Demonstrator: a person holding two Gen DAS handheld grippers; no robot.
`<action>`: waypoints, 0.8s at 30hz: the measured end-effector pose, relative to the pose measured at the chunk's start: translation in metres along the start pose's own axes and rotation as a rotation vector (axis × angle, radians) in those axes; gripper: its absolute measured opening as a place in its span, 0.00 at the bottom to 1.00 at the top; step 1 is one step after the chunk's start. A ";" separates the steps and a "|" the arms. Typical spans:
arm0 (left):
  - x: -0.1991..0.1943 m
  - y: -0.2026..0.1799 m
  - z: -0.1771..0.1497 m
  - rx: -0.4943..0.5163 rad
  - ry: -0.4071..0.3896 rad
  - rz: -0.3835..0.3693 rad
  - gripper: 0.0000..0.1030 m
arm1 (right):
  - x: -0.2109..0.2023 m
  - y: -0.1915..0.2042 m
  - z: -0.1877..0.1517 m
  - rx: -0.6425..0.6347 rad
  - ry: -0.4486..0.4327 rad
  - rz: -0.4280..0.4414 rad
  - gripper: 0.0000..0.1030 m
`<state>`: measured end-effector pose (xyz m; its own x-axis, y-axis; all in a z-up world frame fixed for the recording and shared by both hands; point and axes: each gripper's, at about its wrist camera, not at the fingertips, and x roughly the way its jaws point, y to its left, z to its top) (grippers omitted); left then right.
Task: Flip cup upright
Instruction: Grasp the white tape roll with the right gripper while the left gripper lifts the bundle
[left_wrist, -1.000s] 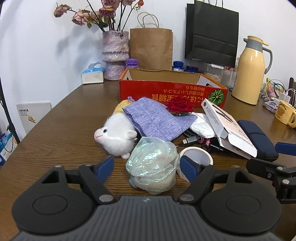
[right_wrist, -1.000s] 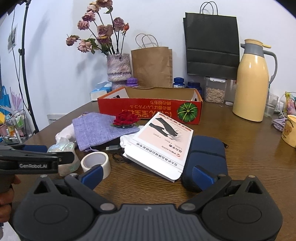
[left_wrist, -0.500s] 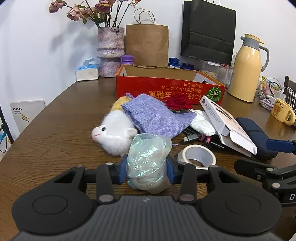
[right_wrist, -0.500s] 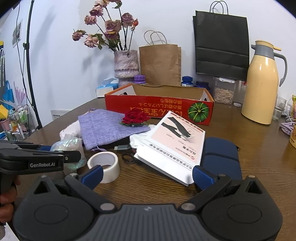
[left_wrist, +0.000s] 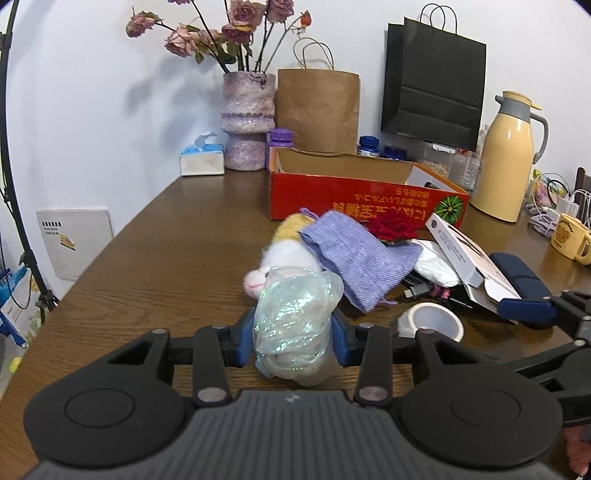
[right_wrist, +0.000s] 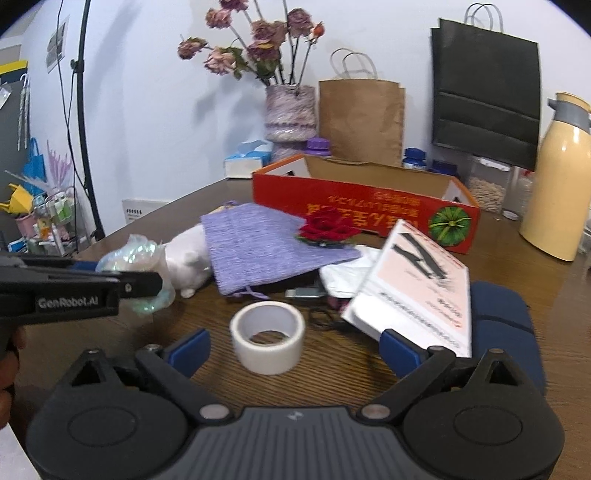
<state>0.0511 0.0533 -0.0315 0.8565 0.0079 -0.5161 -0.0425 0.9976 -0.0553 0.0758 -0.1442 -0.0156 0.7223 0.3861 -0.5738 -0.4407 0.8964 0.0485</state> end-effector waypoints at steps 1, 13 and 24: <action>-0.001 0.002 0.001 0.001 -0.002 0.006 0.41 | 0.003 0.002 0.001 -0.002 0.007 0.002 0.93; -0.005 0.019 0.009 0.003 -0.016 0.032 0.41 | 0.035 0.016 0.007 0.021 0.068 0.020 0.48; -0.006 0.012 0.023 0.018 -0.036 0.025 0.41 | 0.022 0.017 0.013 0.016 0.028 0.045 0.48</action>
<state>0.0570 0.0672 -0.0089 0.8735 0.0354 -0.4856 -0.0556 0.9981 -0.0272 0.0908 -0.1179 -0.0169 0.6867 0.4204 -0.5930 -0.4638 0.8816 0.0879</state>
